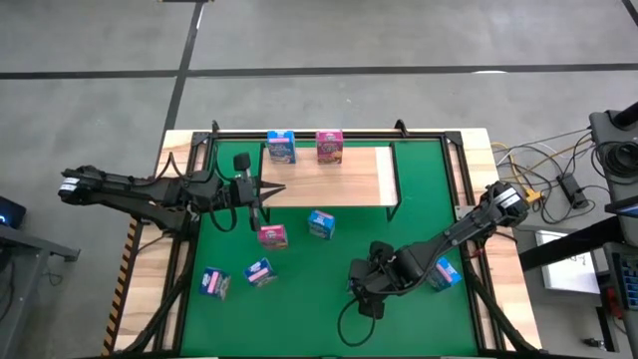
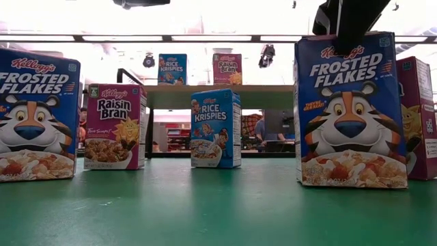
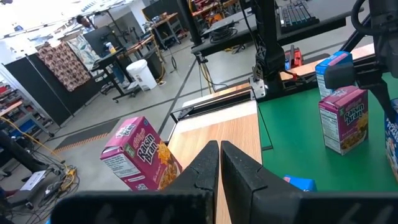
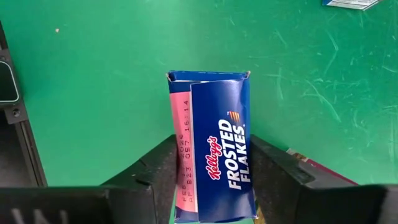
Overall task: Stack cereal on shelf
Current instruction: Put the right dark blue cereal box on the shelf
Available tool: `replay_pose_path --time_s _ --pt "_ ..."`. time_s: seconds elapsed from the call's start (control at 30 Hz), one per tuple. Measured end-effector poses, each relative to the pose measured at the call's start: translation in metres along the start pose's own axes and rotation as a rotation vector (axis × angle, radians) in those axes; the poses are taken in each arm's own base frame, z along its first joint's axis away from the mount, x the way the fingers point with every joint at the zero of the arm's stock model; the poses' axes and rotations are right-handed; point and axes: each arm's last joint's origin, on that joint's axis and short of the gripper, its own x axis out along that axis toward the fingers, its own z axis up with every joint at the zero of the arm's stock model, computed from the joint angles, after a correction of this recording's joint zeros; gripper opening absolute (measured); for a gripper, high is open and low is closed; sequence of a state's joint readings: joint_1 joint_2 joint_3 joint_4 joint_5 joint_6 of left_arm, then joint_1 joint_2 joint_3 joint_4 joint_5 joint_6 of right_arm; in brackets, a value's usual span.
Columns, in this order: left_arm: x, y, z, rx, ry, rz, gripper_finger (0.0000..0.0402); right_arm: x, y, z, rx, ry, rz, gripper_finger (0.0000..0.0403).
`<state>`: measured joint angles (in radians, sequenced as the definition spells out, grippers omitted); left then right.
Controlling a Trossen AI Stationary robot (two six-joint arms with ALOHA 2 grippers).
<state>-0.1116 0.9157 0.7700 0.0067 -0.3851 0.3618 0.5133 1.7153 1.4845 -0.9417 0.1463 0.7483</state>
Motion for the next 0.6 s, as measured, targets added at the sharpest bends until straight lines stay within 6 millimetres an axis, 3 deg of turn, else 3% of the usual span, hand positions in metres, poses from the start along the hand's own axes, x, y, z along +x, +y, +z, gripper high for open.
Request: replay_pose_path --time_s 0.27,0.6 --pt "0.000 0.000 0.000 0.000 0.001 0.000 0.0000 -0.009 -0.002 0.001 0.012 0.009 0.046 0.0162" --pt "0.000 0.000 0.000 0.000 0.000 0.000 0.0000 -0.059 -0.028 0.010 0.058 -0.077 0.167 0.0155"
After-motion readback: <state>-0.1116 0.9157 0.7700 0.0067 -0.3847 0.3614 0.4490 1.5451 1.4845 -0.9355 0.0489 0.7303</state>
